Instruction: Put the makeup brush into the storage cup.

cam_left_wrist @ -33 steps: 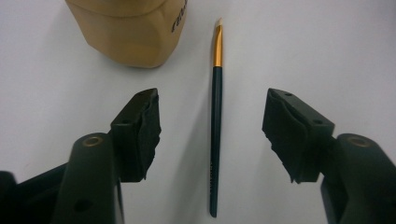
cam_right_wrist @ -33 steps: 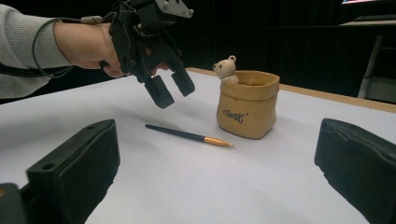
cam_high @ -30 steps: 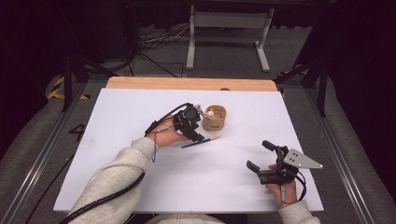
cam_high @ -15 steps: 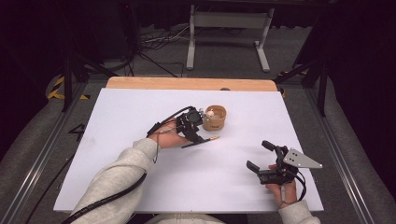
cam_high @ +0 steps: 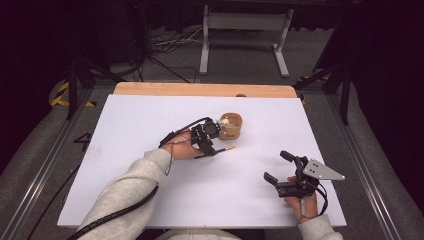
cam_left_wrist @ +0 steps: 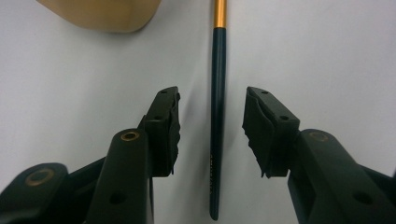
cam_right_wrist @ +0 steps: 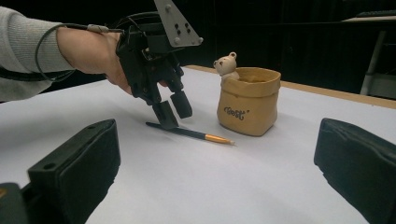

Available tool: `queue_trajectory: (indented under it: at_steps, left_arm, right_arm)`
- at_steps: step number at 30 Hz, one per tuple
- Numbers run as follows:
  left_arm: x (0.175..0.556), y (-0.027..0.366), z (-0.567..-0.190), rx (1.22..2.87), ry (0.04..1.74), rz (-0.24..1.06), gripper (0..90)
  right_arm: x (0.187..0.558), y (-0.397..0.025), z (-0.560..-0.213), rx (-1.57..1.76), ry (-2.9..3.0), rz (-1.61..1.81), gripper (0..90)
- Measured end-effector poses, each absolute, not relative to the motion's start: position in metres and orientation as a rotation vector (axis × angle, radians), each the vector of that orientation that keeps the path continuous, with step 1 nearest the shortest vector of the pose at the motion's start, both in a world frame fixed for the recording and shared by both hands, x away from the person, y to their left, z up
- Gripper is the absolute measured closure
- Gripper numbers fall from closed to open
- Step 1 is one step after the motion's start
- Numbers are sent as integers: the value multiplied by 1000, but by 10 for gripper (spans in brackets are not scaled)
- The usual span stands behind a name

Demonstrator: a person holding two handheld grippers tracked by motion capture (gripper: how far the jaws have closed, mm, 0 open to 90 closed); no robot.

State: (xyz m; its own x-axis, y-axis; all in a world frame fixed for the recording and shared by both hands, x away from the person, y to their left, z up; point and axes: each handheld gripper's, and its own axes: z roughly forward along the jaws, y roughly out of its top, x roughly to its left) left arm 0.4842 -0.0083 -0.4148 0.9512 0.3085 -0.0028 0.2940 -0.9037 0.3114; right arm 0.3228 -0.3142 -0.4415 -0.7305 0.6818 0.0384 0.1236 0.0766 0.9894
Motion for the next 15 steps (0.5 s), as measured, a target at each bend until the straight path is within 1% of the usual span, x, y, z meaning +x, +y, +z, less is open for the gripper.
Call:
queue_trajectory:
  at_steps: [15]
  left_arm:
    - [482, -15, -421, 2858, 425, 55, 665]
  right_arm:
    - [323, -315, -442, 798, 1924, 1700, 7]
